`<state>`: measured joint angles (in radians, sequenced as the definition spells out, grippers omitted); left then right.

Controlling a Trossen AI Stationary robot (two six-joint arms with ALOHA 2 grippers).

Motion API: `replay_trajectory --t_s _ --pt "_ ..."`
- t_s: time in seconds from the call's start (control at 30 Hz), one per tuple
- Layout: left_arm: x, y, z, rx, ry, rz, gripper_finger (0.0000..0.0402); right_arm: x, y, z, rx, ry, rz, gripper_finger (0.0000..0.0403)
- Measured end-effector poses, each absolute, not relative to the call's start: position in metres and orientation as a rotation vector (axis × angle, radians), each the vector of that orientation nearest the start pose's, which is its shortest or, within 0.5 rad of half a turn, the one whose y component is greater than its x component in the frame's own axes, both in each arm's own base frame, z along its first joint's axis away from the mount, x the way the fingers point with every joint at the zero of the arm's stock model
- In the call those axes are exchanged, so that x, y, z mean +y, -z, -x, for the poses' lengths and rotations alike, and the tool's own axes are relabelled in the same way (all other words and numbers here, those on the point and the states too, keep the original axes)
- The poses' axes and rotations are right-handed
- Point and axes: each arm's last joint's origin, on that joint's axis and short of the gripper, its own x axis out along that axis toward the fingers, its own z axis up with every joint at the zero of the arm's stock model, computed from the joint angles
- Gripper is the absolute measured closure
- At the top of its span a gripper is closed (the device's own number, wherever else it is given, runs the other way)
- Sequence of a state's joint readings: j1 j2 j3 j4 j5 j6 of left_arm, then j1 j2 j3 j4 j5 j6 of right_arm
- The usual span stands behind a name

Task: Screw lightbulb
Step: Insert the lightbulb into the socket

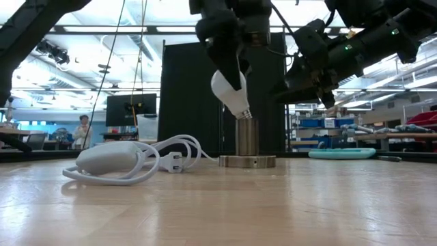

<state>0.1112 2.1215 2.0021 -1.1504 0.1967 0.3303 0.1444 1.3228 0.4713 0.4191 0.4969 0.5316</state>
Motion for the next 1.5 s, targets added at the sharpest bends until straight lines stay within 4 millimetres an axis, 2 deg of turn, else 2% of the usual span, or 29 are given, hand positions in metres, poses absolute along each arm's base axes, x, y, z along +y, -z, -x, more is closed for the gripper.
replay_trajectory --t_s 0.37,0.53,0.7,0.83,1.2,1.5 --pt "0.045 -0.25 -0.448 1.251 0.32 -0.112 0.0124 0.026 -0.176 -0.246 0.299 0.433 -0.395 0.0239" --pt "0.045 -0.25 -0.452 1.223 0.321 -0.122 0.0124 0.029 -0.175 -0.245 0.3 0.446 -0.408 0.0239" --pt "0.046 -0.249 -0.454 1.21 0.303 -0.137 0.0124 0.032 -0.161 -0.237 0.443 0.472 -0.422 0.0239" --pt "0.046 -0.249 -0.455 1.197 0.297 -0.147 0.0124 0.037 -0.147 -0.234 0.444 0.488 -0.354 0.0239" --pt "0.047 -0.248 -0.456 1.194 0.289 -0.151 0.0124 0.033 -0.101 -0.263 0.367 0.414 -0.368 0.0239" --pt "0.046 -0.248 -0.455 1.208 0.301 -0.137 0.0124 0.032 -0.095 -0.287 0.337 0.334 -0.353 0.0239"
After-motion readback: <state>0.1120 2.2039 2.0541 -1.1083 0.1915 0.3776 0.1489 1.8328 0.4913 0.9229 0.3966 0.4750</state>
